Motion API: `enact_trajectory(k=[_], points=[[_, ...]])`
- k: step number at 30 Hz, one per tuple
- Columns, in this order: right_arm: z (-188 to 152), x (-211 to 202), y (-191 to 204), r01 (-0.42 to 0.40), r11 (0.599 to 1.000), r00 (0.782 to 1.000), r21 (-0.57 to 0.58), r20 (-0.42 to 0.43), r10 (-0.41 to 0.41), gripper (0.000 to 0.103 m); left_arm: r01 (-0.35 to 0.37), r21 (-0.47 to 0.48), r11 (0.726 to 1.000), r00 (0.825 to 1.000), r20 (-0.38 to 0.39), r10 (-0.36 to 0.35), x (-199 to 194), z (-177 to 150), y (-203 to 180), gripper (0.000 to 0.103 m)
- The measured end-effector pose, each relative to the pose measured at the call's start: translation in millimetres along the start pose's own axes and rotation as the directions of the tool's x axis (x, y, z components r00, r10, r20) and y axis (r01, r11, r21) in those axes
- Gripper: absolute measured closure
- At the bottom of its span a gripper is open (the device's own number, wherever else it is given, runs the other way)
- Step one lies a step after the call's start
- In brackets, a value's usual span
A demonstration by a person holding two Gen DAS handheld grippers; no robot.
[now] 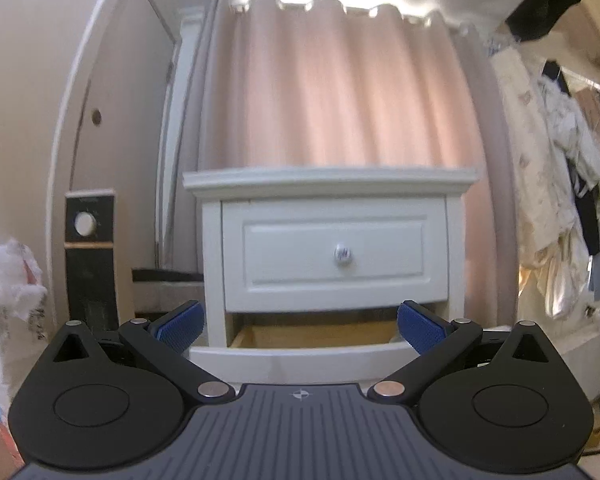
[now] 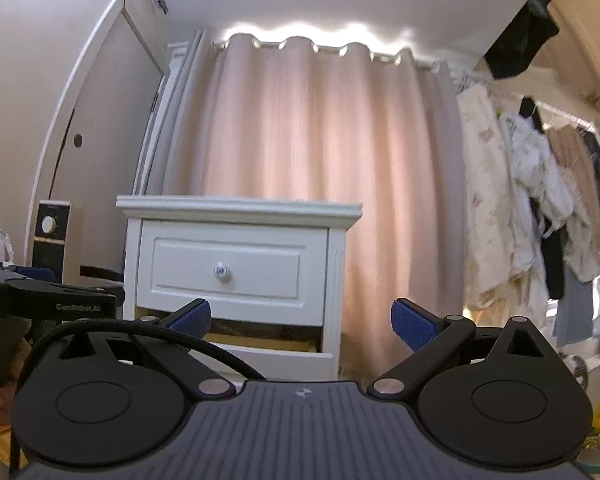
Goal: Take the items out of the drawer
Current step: 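Open the left gripper and back both tools away from the drawer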
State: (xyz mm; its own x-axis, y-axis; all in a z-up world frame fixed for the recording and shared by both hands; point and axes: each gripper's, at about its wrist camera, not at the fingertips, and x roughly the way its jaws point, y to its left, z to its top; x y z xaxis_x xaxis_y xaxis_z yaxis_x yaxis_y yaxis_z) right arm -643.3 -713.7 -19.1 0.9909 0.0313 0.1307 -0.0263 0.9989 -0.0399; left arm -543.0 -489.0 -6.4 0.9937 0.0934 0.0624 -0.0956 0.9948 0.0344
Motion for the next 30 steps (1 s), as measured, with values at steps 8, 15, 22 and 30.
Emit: enact_trajectory(k=[8, 15, 22, 30], points=[[4, -62, 10, 0.047, 0.998, 0.999, -0.039, 0.003, -0.047, 0.000, -0.023, 0.004, 1.000, 1.000, -0.009, 0.023, -37, -5, -1, 0.000], [14, -87, 22, 0.053, 0.997, 0.999, -0.060, 0.009, -0.053, 0.000, -0.015, -0.018, 1.000, 1.000, -0.022, 0.015, -54, -10, 11, 0.000], [13, -77, 33, 0.037, 0.997, 0.999, -0.069, -0.010, -0.038, 0.000, -0.014, -0.004, 1.000, 0.999, -0.037, 0.014, -44, -18, 16, 0.000], [3, -9, 39, -0.012, 1.000, 0.997, -0.024, -0.075, 0.010, 0.000, -0.014, 0.014, 1.000, 0.997, -0.075, 0.015, -8, -24, 20, 0.000]])
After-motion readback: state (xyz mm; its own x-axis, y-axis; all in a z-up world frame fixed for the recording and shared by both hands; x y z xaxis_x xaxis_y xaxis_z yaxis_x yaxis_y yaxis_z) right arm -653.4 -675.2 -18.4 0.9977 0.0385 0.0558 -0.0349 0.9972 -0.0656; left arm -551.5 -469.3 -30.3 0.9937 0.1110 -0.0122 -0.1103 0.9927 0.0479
